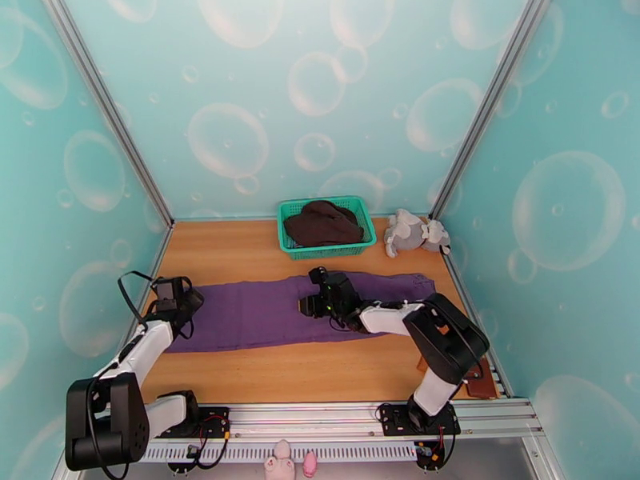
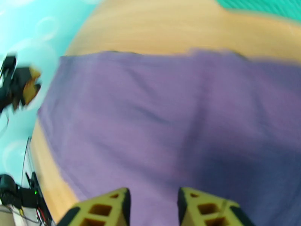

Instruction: Fold and stack the trousers

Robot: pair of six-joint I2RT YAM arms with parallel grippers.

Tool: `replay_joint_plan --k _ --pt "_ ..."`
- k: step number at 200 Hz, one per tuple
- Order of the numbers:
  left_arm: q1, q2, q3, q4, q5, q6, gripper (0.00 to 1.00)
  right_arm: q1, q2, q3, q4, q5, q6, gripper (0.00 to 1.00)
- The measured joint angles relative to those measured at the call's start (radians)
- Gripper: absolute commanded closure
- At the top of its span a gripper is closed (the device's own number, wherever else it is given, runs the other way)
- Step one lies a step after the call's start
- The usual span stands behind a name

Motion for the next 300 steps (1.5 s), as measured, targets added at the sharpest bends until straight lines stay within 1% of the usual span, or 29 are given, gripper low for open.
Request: replay_joint_plan --k 19,39,55,67,78,83,95,111,157,184,218,266,278,300 --pt "0.126 0.006 0.047 0.003 0.042 0.032 0.43 0.024 -0.082 -0.058 0.107 -0.003 -0.037 0.60" --pt "0.247 0.076 0.049 -0.005 0.063 0.053 0.41 -0.027 -0.177 -0.224 0.243 -0.014 -0.037 0.58" --pt "0.304 0.177 0.051 -0.023 0.062 0.079 0.39 -0.076 -0.220 -0.330 0.303 -0.015 -0.037 0.58" --pt "0.327 0.254 0.051 -0.042 0.064 0.105 0.38 -0.091 -0.237 -0.356 0.311 -0.016 -0.037 0.58" --pt "0.333 0.295 0.048 -0.050 0.073 0.121 0.35 -0.089 -0.251 -0.356 0.324 -0.017 -0.037 0.58" --pt "0.334 0.305 0.044 -0.048 0.079 0.129 0.30 -0.088 -0.257 -0.356 0.336 -0.018 -0.037 0.58" --pt "0.334 0.306 0.042 -0.031 0.088 0.141 0.23 -0.086 -0.269 -0.356 0.365 -0.023 -0.037 0.58" --pt "0.333 0.316 0.042 -0.016 0.095 0.159 0.20 -0.089 -0.270 -0.356 0.380 -0.026 -0.037 0.58" --pt "0.327 0.336 0.045 0.011 0.078 0.176 0.22 -0.106 -0.229 -0.349 0.395 -0.066 -0.036 0.59" --pt "0.290 0.315 0.059 -0.024 0.026 0.180 0.22 -0.107 -0.198 -0.338 0.401 -0.092 -0.032 0.59" --pt "0.292 0.303 0.101 -0.039 0.023 0.192 0.23 -0.107 -0.188 -0.337 0.401 -0.105 -0.032 0.60" --pt "0.293 0.393 0.107 -0.034 0.016 0.202 0.23 -0.107 -0.188 -0.337 0.401 -0.103 -0.032 0.60" --pt "0.293 0.396 0.109 -0.033 0.014 0.203 0.26 -0.109 -0.188 -0.337 0.401 -0.103 -0.032 0.60" --pt "0.291 0.401 0.109 -0.029 0.007 0.203 0.36 -0.114 -0.188 -0.336 0.401 -0.104 -0.032 0.60"
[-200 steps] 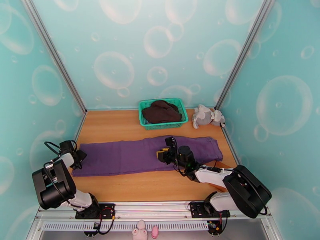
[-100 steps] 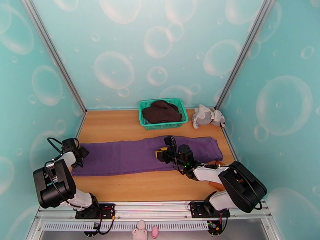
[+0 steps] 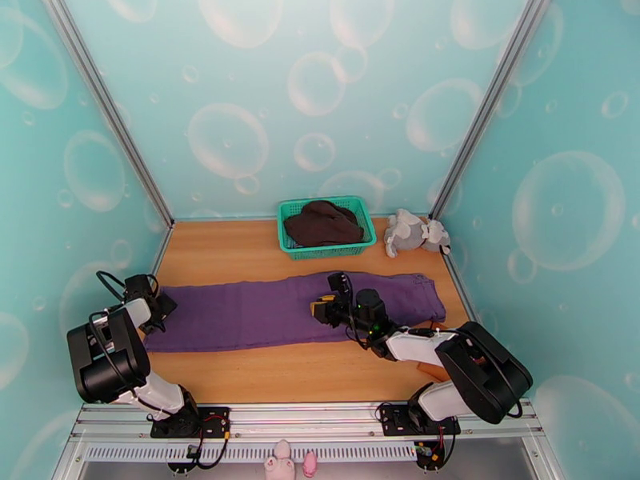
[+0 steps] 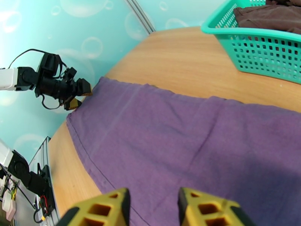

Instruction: Fold and stack the trousers

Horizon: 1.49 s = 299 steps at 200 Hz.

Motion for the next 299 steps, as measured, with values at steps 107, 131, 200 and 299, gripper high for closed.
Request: replay_joint_plan --k 107,131,200,299 --pt "-0.005 -0.008 0.025 -0.027 -0.003 -0.002 1.00 -0.025 -0.006 0.000 0.010 -0.026 0.000 0.58" --pt "0.003 -0.069 0.110 -0.144 -0.032 -0.001 1.00 -0.029 -0.016 -0.002 0.032 -0.026 0.012 0.04" --pt "0.056 -0.156 0.283 -0.254 -0.143 0.031 1.00 -0.044 -0.016 -0.004 0.053 -0.036 0.039 0.01" --pt "-0.071 -0.344 0.251 -0.335 -0.144 0.031 1.00 -0.044 0.018 -0.003 0.069 -0.071 0.061 0.01"
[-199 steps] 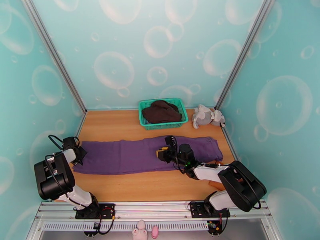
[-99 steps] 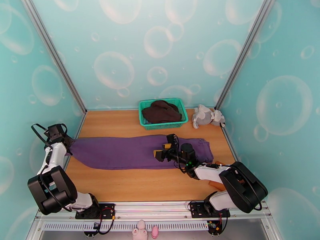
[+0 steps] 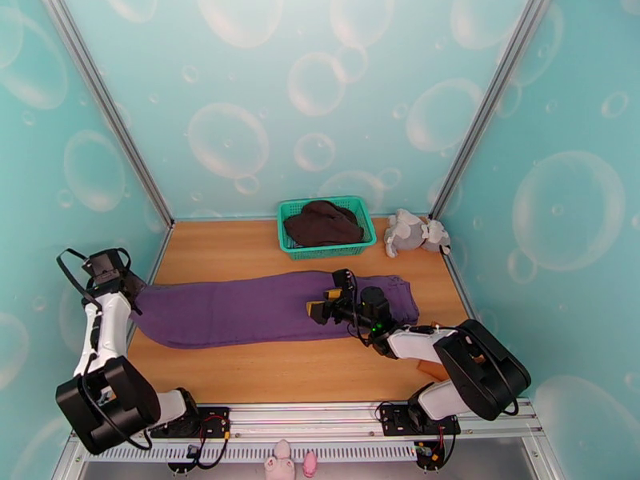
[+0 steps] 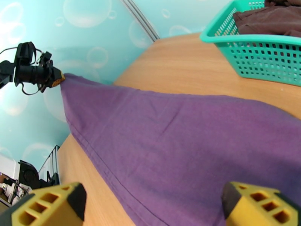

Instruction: Fold and stack the trousers

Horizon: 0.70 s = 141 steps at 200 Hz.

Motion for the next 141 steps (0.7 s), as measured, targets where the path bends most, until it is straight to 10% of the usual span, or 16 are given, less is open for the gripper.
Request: replay_joint_plan --k 80,141 --pt "-0.869 0.014 -0.019 -0.089 -0.223 -0.349 1.00 -0.015 0.000 0.000 -0.001 -0.006 0.000 0.01" --pt "-1.133 0.420 0.156 -0.056 -0.334 -0.500 1.00 -0.022 0.000 0.000 -0.003 -0.005 0.000 0.01"
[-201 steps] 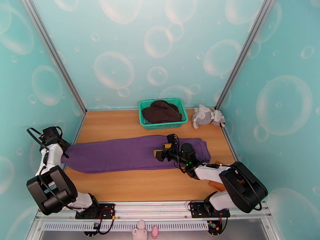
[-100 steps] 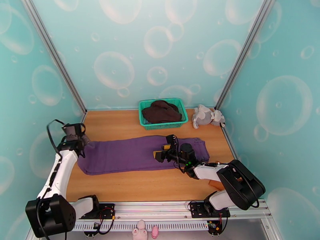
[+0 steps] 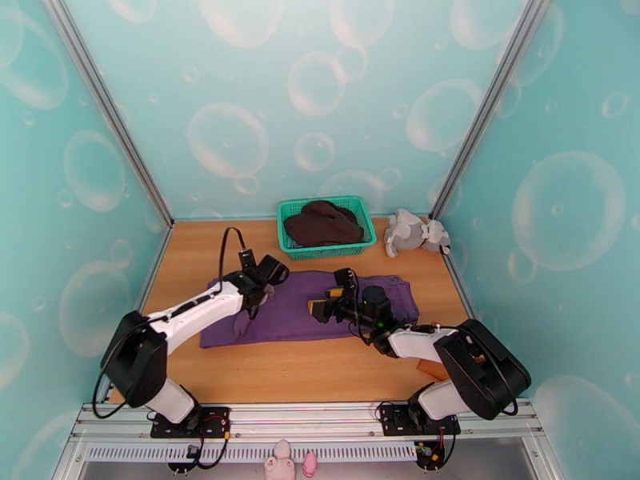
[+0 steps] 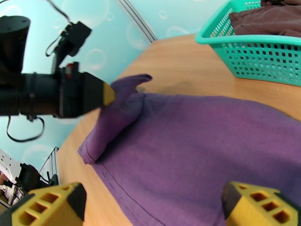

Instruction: Fold and stack the trousers

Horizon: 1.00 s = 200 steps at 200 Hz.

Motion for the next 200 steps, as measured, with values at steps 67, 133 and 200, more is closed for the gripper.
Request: replay_joint_plan --k 67,133,200 --pt "-0.097 0.091 0.117 0.037 -0.050 -0.021 0.78 -0.006 0.000 0.000 -0.003 0.006 0.000 0.01" --pt "-0.097 0.018 -0.038 0.281 0.098 0.112 0.50 -0.032 -0.045 -0.019 -0.010 0.065 0.000 0.01" --pt "0.038 -0.231 -0.465 0.542 0.224 0.167 0.48 -0.037 -0.035 -0.024 -0.007 0.079 0.007 0.01"
